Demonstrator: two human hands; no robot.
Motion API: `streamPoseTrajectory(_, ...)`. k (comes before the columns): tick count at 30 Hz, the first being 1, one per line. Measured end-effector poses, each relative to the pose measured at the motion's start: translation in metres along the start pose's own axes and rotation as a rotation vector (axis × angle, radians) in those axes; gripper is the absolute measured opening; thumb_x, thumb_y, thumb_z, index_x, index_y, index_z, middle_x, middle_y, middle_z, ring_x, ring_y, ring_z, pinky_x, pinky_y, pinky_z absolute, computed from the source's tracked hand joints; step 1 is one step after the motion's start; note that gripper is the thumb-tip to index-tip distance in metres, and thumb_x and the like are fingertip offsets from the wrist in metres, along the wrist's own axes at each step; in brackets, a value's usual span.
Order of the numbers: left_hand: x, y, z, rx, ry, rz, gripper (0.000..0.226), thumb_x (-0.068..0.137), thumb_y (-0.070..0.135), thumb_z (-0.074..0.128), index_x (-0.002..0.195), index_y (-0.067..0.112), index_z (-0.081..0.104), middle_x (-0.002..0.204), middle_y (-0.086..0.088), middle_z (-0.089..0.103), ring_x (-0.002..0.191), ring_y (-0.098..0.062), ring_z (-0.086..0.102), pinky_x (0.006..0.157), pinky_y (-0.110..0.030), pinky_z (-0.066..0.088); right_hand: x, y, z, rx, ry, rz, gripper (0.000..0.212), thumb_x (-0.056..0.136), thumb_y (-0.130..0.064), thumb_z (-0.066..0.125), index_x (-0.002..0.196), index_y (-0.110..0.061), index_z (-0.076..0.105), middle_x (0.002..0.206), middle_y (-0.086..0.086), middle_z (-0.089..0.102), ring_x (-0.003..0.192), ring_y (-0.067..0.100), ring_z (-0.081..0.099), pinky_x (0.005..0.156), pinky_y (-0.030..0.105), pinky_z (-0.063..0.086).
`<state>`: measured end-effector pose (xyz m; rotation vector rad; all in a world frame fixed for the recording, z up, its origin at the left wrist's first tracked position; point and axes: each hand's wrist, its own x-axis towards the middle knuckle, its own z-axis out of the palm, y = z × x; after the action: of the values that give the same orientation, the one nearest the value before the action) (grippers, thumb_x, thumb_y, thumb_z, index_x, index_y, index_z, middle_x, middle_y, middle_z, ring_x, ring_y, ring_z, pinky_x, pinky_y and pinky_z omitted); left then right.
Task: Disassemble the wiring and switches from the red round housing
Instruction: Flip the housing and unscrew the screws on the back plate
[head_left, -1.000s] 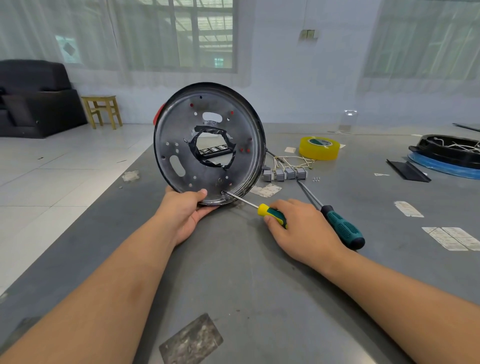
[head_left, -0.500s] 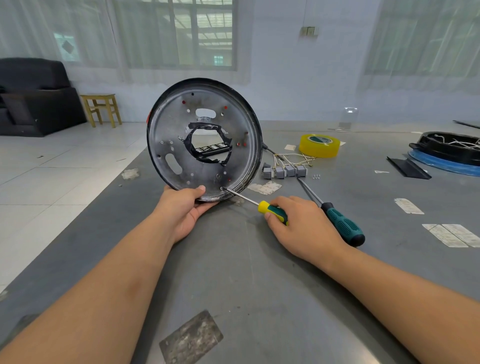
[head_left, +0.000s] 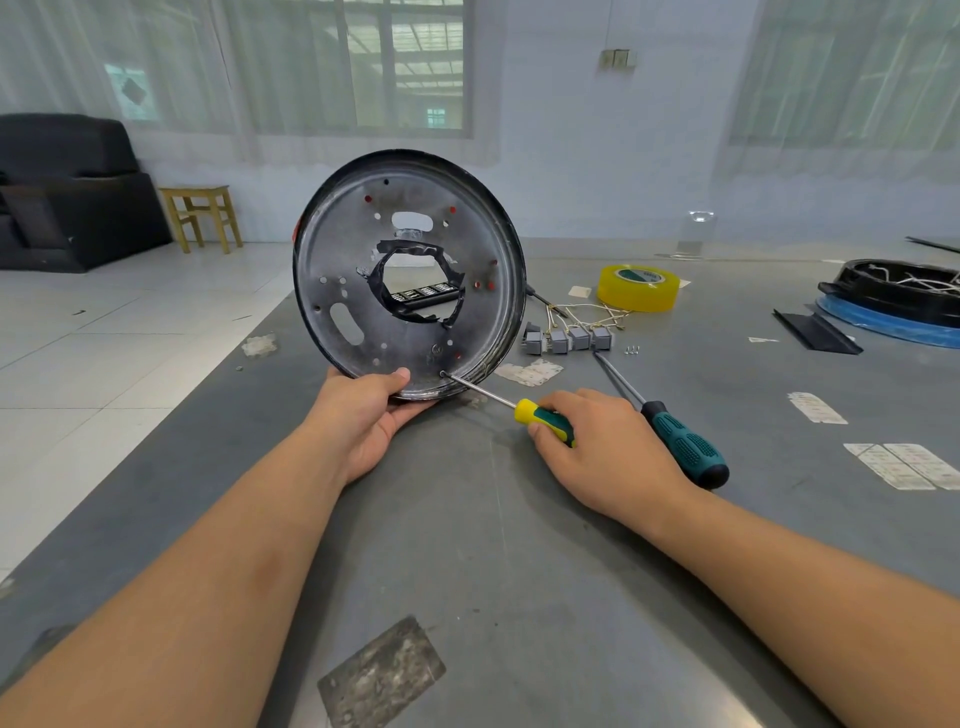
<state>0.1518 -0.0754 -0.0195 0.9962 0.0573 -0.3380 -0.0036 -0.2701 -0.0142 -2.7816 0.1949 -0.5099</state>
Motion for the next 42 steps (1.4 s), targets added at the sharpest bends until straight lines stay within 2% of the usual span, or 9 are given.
streamPoseTrajectory(4, 0.0, -0.002, 0.001, 0.007, 0.008, 0.048, 0.051, 0.101, -0.016, 0.053, 0.148, -0.001, 0.043, 0.138, -0.025, 0.063, 0.115, -0.042, 0.07, 0.066, -0.046, 0.067, 0.001, -0.001, 0.0, -0.006, -0.008, -0.004, 0.037, 0.102, -0.048, 0.052, 0.13, -0.027, 0.062, 0.106, -0.005, 0.063, 0.093, 0.014, 0.058, 0.085, 0.04, 0.055)
streamPoseTrajectory(10, 0.0, -0.006, 0.001, 0.058, -0.01, 0.156, 0.054, 0.099, -0.017, 0.055, 0.146, 0.01, 0.044, 0.139, -0.017, 0.064, 0.114, -0.038, 0.071, 0.072, -0.049, 0.067, 0.001, -0.002, -0.001, -0.024, -0.007, 0.008, 0.036, 0.102, -0.048, 0.051, 0.128, -0.027, 0.062, 0.106, -0.003, 0.063, 0.095, 0.018, 0.059, 0.085, 0.043, 0.055)
streamPoseTrajectory(15, -0.001, -0.01, 0.001, 0.098, -0.001, 0.215, 0.055, 0.098, -0.015, 0.058, 0.145, 0.011, 0.044, 0.139, -0.016, 0.064, 0.115, -0.036, 0.07, 0.073, -0.047, 0.067, -0.001, -0.004, -0.002, -0.027, -0.009, 0.011, 0.035, 0.102, -0.048, 0.05, 0.126, -0.026, 0.064, 0.104, -0.002, 0.063, 0.094, 0.019, 0.059, 0.084, 0.043, 0.055)
streamPoseTrajectory(22, -0.003, -0.01, 0.002, 0.098, 0.005, 0.252, 0.054, 0.1, -0.013, 0.058, 0.144, 0.014, 0.044, 0.139, -0.013, 0.065, 0.113, -0.033, 0.071, 0.073, -0.045, 0.067, -0.001, -0.009, -0.001, -0.036, -0.014, 0.011, 0.037, 0.103, -0.048, 0.049, 0.126, -0.025, 0.065, 0.105, -0.001, 0.063, 0.095, 0.023, 0.061, 0.083, 0.044, 0.055)
streamPoseTrajectory(26, -0.003, -0.01, 0.001, 0.068, 0.01, 0.247, 0.053, 0.1, -0.013, 0.057, 0.143, 0.015, 0.044, 0.139, -0.013, 0.065, 0.116, -0.034, 0.07, 0.08, -0.05, 0.065, -0.002, -0.01, -0.001, -0.06, -0.009, -0.002, 0.038, 0.103, -0.05, 0.047, 0.124, -0.025, 0.065, 0.104, -0.001, 0.061, 0.094, 0.023, 0.061, 0.08, 0.044, 0.056)
streamPoseTrajectory(29, -0.003, -0.01, 0.0, 0.047, 0.011, 0.247, 0.053, 0.1, -0.014, 0.056, 0.145, 0.012, 0.044, 0.139, -0.014, 0.066, 0.118, -0.035, 0.07, 0.079, -0.05, 0.066, -0.002, -0.012, 0.0, -0.068, 0.014, -0.028, 0.038, 0.103, -0.05, 0.046, 0.126, -0.026, 0.065, 0.102, -0.003, 0.06, 0.092, 0.021, 0.06, 0.078, 0.043, 0.056)
streamPoseTrajectory(32, -0.003, -0.01, 0.001, 0.07, 0.02, 0.262, 0.052, 0.101, -0.012, 0.057, 0.145, 0.011, 0.045, 0.138, -0.013, 0.066, 0.117, -0.033, 0.071, 0.078, -0.047, 0.067, -0.001, -0.014, 0.002, -0.049, 0.031, -0.035, 0.034, 0.103, -0.047, 0.047, 0.117, -0.023, 0.068, 0.098, -0.001, 0.061, 0.089, 0.021, 0.059, 0.075, 0.041, 0.054)
streamPoseTrajectory(38, -0.003, -0.013, 0.0, 0.139, 0.011, 0.315, 0.057, 0.101, -0.009, 0.059, 0.151, 0.014, 0.043, 0.141, -0.012, 0.064, 0.121, -0.033, 0.068, 0.076, -0.042, 0.067, 0.001, -0.015, 0.006, 0.152, 0.041, 0.061, 0.033, 0.1, -0.044, 0.054, 0.085, -0.019, 0.068, 0.067, 0.002, 0.059, 0.066, 0.024, 0.055, 0.053, 0.033, 0.037)
streamPoseTrajectory(42, -0.002, -0.015, -0.001, 0.198, -0.001, 0.344, 0.056, 0.101, -0.008, 0.06, 0.147, 0.016, 0.041, 0.142, -0.01, 0.062, 0.122, -0.03, 0.067, 0.084, -0.048, 0.065, 0.003, -0.015, 0.003, 0.151, 0.025, 0.092, 0.036, 0.099, -0.046, 0.055, 0.089, -0.016, 0.071, 0.069, 0.007, 0.063, 0.067, 0.025, 0.057, 0.058, 0.036, 0.046)
